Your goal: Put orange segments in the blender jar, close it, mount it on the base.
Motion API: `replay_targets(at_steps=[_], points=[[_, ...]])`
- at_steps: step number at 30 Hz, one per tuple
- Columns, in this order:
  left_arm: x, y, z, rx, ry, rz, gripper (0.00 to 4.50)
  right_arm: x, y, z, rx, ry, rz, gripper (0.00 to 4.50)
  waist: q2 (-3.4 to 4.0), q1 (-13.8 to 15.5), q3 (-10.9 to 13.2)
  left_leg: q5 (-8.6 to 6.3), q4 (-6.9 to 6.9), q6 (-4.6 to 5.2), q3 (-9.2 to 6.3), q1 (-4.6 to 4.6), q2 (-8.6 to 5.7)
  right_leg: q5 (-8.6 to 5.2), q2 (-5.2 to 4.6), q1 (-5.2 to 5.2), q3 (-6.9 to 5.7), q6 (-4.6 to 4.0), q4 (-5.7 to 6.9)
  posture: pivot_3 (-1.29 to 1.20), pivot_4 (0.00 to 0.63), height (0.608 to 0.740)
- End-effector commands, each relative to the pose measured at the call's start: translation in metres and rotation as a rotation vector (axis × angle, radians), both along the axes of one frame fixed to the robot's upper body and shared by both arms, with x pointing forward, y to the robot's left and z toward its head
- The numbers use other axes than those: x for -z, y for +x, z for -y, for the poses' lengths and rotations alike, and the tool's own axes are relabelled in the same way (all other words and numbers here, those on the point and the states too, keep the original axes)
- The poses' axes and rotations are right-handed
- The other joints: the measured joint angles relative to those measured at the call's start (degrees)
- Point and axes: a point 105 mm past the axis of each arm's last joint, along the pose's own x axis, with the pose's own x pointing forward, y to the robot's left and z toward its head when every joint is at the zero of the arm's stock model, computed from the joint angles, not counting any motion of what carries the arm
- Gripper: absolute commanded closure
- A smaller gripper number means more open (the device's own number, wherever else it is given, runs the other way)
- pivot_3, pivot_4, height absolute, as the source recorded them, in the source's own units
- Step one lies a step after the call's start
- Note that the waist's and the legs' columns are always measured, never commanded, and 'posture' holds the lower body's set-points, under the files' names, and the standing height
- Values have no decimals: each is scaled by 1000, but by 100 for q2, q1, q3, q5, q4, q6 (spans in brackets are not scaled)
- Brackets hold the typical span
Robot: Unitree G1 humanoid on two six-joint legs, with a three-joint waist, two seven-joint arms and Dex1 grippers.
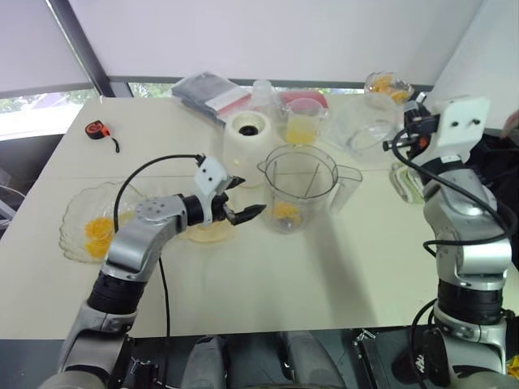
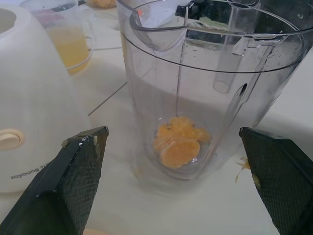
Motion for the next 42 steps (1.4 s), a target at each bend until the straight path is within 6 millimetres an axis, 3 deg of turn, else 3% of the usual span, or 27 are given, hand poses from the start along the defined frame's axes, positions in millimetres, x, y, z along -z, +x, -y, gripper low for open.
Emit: replay_targets(at_steps=[1,17,39,42], points=[[-12,-1,2,14,-12,53,22,-27,-14,-10,-31,-55,113,4464,0,0,0,0,0,0,0,0,0,0,0,0,0,0,0,0,150,740],[-13,-1,2,11,-12,55,22,-26,-19,-32,-84,-253,140,4464,-2,1,1,0,0,0,1,0,0,0,0,0,0,-1,-2,0,150,740],[-13,-3,0,3,-25,53,22,-20,-17,-38,-87,-422,165,4464,-2,3,2,0,0,0,1,0,0,0,0,0,0,-1,-1,0,150,740],[-21,-5,0,12,-55,83,22,-19,-17,-39,-89,-440,166,4464,-3,0,2,0,0,0,1,0,0,0,0,0,0,-1,-2,0,150,740]])
